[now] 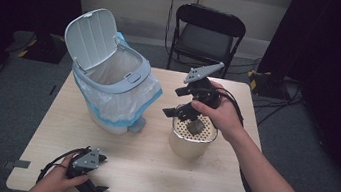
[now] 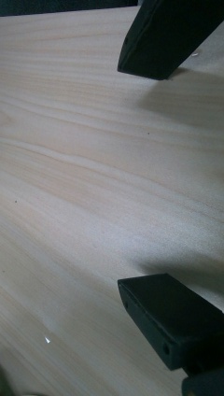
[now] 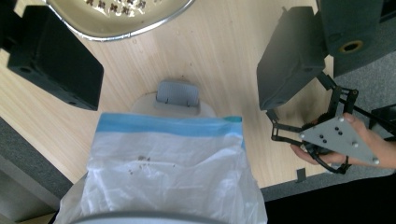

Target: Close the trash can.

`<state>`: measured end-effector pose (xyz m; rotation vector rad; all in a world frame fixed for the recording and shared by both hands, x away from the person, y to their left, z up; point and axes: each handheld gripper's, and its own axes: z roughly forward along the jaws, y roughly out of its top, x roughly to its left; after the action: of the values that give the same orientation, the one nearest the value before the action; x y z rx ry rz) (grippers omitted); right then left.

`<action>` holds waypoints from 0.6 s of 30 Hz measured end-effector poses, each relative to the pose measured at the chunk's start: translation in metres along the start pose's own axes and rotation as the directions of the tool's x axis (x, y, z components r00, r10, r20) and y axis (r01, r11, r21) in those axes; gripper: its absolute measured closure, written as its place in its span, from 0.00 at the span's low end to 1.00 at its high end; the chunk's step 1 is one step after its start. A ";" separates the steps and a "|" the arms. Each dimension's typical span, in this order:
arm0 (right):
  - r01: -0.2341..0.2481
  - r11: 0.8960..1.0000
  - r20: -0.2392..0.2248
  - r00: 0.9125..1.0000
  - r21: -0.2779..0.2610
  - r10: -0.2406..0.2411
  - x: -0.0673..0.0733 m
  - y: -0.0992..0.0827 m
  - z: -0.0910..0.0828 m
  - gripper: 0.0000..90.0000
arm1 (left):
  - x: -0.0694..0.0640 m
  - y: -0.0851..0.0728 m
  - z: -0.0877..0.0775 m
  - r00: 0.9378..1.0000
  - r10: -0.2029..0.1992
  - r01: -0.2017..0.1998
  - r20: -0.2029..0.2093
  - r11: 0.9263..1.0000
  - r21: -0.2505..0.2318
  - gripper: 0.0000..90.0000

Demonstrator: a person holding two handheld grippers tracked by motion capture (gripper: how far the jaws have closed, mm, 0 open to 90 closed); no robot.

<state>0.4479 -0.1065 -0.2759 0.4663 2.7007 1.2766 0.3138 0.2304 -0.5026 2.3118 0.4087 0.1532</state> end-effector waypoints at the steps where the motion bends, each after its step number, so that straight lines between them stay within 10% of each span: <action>1: 0.001 1.000 -0.001 1.000 0.002 -0.001 0.001 -0.002 -0.001 0.16 | 0.000 0.000 0.000 1.000 0.000 0.000 0.000 1.000 0.000 0.00; 18: -0.007 1.000 -0.004 1.000 0.027 0.007 0.012 -0.050 -0.019 0.16 | 0.000 0.000 0.000 1.000 0.003 -0.003 0.000 1.000 0.006 0.00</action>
<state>0.4210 -0.1466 -0.3014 0.4766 2.7253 1.2459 0.3138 0.2306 -0.5023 2.3183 0.4064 0.1533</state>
